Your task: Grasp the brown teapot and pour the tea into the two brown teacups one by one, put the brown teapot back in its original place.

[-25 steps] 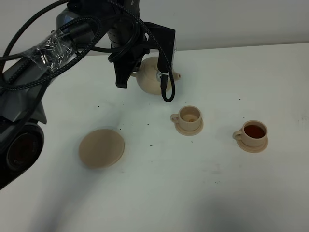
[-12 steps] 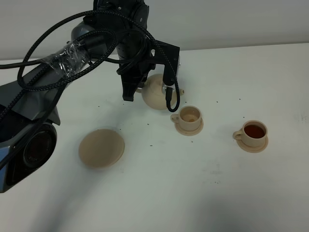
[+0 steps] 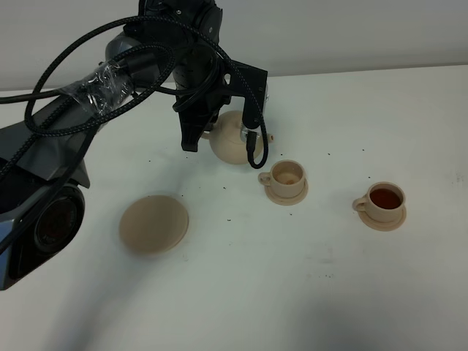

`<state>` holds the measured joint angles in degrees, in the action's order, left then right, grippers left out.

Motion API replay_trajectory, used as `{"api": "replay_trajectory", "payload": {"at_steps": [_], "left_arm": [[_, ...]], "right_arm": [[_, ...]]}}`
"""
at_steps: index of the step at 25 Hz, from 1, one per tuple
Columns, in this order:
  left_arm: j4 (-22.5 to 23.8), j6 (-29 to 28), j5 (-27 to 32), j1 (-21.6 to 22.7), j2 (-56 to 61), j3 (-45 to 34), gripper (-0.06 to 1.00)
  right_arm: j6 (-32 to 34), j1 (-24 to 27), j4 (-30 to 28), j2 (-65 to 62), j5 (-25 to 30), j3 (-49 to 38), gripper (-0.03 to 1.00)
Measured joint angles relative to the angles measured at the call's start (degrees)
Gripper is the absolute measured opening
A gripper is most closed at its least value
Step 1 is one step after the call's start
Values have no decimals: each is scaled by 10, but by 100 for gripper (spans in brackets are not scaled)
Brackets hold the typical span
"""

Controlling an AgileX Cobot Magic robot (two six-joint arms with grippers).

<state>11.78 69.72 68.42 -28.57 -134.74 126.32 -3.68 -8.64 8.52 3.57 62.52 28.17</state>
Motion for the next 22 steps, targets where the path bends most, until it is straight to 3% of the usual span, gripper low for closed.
{"api": "replay_trajectory", "payload": {"at_steps": [22], "left_arm": [[-14, -3, 0, -5, -22, -1, 13]], "right_arm": [[-1, 0, 0, 0, 0, 0, 24]]}}
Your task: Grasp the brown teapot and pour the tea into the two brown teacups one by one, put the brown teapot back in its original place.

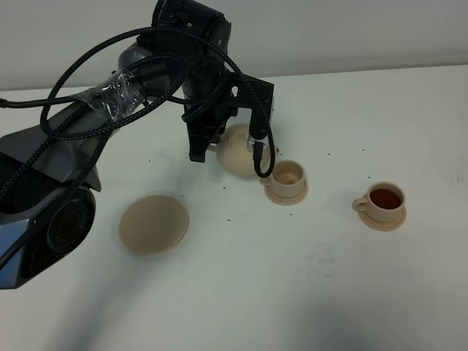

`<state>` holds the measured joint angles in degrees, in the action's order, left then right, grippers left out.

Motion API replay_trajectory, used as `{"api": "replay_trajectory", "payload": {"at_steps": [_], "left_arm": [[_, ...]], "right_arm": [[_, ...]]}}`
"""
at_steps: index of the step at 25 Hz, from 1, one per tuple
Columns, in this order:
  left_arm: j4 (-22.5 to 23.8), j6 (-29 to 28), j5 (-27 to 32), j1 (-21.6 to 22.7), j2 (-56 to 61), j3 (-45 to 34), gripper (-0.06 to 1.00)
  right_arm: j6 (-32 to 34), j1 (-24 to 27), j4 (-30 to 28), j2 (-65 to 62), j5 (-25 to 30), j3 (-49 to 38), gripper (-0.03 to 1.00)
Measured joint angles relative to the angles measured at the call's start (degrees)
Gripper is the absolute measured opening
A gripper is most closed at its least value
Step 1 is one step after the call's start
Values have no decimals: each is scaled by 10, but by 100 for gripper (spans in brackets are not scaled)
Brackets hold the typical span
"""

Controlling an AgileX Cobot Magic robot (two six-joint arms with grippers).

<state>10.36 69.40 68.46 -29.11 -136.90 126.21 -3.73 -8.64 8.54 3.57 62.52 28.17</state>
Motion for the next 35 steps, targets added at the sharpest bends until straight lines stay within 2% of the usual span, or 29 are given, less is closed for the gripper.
{"api": "replay_trajectory", "payload": {"at_steps": [3, 10, 20, 24, 28, 35], "left_arm": [[10, -13, -1, -1, 0, 0, 13], [89, -23, -2, -31, 1, 0, 13], [166, -29, -11, -63, 8, 0, 13], [180, -39, -13, -73, 9, 0, 13], [218, -39, -13, -87, 9, 0, 13], [232, -39, -11, -99, 9, 0, 13]], "right_arm": [[0, 0, 0, 0, 0, 0, 24], [0, 0, 0, 0, 0, 0, 24], [0, 0, 0, 0, 0, 0, 24], [1, 0, 0, 0, 0, 0, 24], [1, 0, 0, 0, 0, 0, 24], [1, 0, 0, 0, 0, 0, 24]]}}
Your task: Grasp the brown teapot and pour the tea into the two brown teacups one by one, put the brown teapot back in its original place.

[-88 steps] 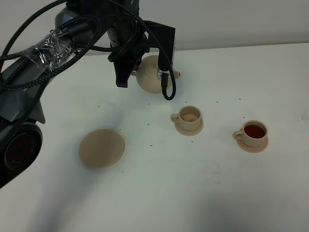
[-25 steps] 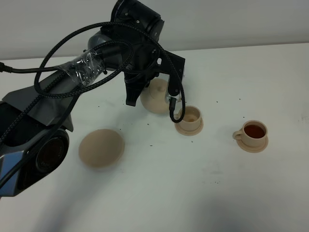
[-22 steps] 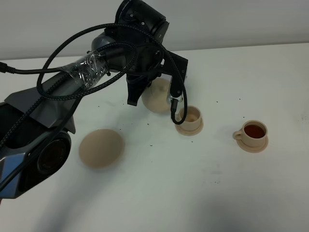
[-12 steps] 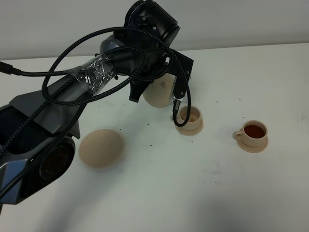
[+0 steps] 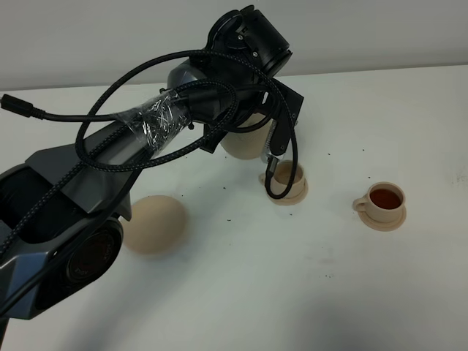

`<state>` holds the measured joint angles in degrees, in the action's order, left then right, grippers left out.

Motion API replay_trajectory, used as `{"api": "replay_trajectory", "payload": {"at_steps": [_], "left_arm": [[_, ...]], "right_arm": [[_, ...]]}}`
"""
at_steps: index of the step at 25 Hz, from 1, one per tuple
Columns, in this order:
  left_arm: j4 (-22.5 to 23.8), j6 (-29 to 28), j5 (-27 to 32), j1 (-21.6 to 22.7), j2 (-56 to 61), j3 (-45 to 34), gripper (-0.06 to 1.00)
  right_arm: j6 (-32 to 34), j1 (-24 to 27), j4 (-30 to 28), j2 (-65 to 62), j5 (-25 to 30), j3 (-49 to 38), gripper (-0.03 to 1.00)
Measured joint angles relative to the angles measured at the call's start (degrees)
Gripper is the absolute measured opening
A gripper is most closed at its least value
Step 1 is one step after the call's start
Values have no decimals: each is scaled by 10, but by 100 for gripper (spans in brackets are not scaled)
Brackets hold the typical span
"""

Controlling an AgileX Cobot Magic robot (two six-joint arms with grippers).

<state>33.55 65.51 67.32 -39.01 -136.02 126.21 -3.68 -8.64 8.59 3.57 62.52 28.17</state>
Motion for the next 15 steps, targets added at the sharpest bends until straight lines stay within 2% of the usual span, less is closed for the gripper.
{"api": "replay_trajectory", "payload": {"at_steps": [15], "left_arm": [[36, 0, 11, -30, 0, 0, 13]], "right_arm": [[-1, 0, 0, 0, 0, 0, 24]]}}
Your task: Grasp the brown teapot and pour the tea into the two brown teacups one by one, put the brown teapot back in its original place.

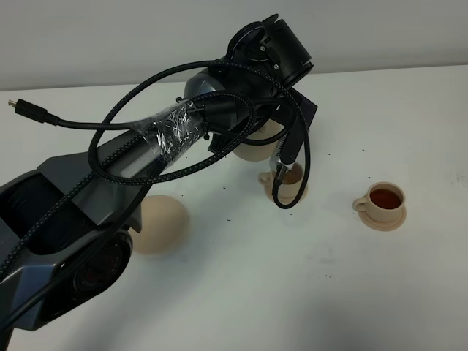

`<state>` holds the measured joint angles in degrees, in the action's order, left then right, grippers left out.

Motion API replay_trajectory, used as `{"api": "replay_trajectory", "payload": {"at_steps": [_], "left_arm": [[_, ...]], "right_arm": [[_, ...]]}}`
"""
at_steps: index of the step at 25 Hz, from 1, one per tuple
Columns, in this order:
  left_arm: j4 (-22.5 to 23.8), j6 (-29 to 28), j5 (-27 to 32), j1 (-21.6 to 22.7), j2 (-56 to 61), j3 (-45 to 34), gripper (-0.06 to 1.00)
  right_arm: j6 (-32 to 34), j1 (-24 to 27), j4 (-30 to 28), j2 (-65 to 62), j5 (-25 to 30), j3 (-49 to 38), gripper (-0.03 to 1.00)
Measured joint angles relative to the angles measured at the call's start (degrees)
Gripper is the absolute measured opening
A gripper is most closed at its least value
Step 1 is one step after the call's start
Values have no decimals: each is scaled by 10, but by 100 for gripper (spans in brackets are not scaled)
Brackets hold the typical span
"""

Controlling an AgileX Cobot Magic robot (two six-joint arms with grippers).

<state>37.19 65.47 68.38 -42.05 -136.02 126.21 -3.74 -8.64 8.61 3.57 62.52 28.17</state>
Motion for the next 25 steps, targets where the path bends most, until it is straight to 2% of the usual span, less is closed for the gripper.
{"api": "replay_trajectory", "payload": {"at_steps": [9, 25], "left_arm": [[28, 0, 0, -11, 0, 0, 13], [30, 0, 0, -15, -24, 0, 13]], "right_arm": [[0, 0, 0, 0, 0, 0, 24], [0, 0, 0, 0, 0, 0, 24]]}}
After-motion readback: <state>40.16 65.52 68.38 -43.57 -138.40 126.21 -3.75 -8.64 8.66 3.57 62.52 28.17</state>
